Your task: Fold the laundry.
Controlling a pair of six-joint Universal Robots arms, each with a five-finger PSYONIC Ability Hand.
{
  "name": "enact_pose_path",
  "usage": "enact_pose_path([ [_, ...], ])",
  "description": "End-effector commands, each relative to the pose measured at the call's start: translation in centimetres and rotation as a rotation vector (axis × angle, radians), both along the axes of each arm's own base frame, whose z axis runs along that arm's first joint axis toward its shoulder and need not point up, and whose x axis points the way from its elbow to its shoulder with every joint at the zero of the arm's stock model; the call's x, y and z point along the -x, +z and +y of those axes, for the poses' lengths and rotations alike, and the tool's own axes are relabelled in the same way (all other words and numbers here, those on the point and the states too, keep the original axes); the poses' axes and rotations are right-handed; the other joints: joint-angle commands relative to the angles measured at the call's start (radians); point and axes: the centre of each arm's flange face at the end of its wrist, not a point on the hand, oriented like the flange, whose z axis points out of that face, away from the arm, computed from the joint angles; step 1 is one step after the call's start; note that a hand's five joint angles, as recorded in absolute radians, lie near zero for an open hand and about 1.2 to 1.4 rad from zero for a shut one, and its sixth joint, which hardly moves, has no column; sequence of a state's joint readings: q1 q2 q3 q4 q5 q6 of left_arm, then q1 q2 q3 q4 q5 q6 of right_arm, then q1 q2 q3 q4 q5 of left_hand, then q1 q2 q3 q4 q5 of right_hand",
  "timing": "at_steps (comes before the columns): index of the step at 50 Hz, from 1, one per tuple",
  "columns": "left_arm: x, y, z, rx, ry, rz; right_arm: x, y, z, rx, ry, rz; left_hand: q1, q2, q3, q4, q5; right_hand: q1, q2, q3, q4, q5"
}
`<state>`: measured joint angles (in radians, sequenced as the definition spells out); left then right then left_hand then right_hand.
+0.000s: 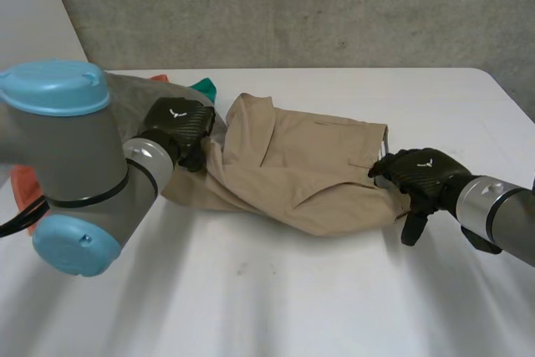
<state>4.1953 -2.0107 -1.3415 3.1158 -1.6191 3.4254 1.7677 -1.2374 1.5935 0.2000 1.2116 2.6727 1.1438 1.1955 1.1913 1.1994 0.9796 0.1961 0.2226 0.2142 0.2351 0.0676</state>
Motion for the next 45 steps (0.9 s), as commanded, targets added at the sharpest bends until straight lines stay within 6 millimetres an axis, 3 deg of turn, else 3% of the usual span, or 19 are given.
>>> enact_pose_path([
  [1, 0.5, -0.6, -0.9, -0.02, 0.009, 0.026, -1.3, 0.1, 1.6, -0.043, 0.007, -0.081, 0.252, 0.201, 0.205, 0.197, 0.242, -0.022, -0.048, -0.04, -0.061, -0.068],
  [6, 0.2, -0.7, -1.3, -0.033, 0.028, 0.053, -3.0, -0.8, 1.6, 0.011, 0.059, -0.08, 0.252, 0.201, 0.205, 0.197, 0.242, -0.022, -0.048, -0.04, -0.061, -0.068],
  [8, 0.0, -0.6, -1.5, -0.041, 0.04, 0.066, -3.5, -2.2, 0.7, 0.024, 0.06, -0.069, 0.252, 0.201, 0.205, 0.197, 0.242, 0.07, 0.044, 0.052, 0.031, 0.024],
  [9, -0.1, -0.7, -1.6, -0.044, 0.044, 0.069, -3.6, -2.5, 0.4, 0.032, 0.057, -0.062, 0.252, 0.201, 0.205, 0.197, 0.242, 0.187, 0.161, 0.169, 0.148, 0.141],
  [10, -0.3, -0.8, -1.6, -0.053, 0.05, 0.071, -3.8, -3.0, -0.4, 0.055, 0.041, -0.046, 0.252, 0.201, 0.205, 0.197, 0.242, 0.595, 0.569, 0.577, 0.556, 0.549],
  [13, -0.5, -1.3, -1.3, -0.078, 0.052, 0.06, -3.7, -2.7, -1.3, 0.093, -0.001, -0.014, 0.252, 0.201, 0.205, 0.197, 0.242, 1.199, 1.172, 1.181, 1.16, 1.153],
  [19, -1.4, -2.5, 0.6, -0.181, 0.054, 0.011, -3.1, -0.3, -1.8, 0.2, 0.013, 0.062, 0.252, 0.201, 0.205, 0.197, 0.242, 1.2, 1.174, 1.182, 1.161, 1.154],
  [28, -3.9, 0.2, 5.8, -0.205, 0.044, 0.013, -1.1, 3.1, 4.1, 0.057, 0.202, 0.356, 0.252, 0.201, 0.205, 0.197, 0.242, 1.2, 1.174, 1.182, 1.161, 1.154],
  [34, -4.2, 0.3, 9.0, -0.239, -0.013, -0.011, -0.2, 6.3, 7.6, 0.057, 0.255, 0.391, 0.252, 0.201, 0.205, 0.197, 0.242, 1.2, 1.174, 1.182, 1.161, 1.154],
  [38, -3.7, -0.7, 10.1, -0.278, -0.047, -0.041, -0.1, 5.7, 8.3, 0.032, 0.267, 0.393, 0.252, 0.201, 0.205, 0.197, 0.242, 1.2, 1.174, 1.182, 1.161, 1.154],
  [42, -2.9, -2.9, 8.7, -0.32, -0.041, -0.071, -0.2, 3.2, 7.3, -0.026, 0.272, 0.421, 0.252, 0.201, 0.205, 0.197, 0.242, 1.2, 1.174, 1.182, 1.161, 1.154],
  [45, -1.4, -3.2, 6.1, -0.274, -0.039, -0.053, -0.7, 0.7, 5.4, -0.06, 0.281, 0.448, 0.252, 0.201, 0.205, 0.197, 0.242, 1.2, 1.174, 1.182, 1.161, 1.154],
])
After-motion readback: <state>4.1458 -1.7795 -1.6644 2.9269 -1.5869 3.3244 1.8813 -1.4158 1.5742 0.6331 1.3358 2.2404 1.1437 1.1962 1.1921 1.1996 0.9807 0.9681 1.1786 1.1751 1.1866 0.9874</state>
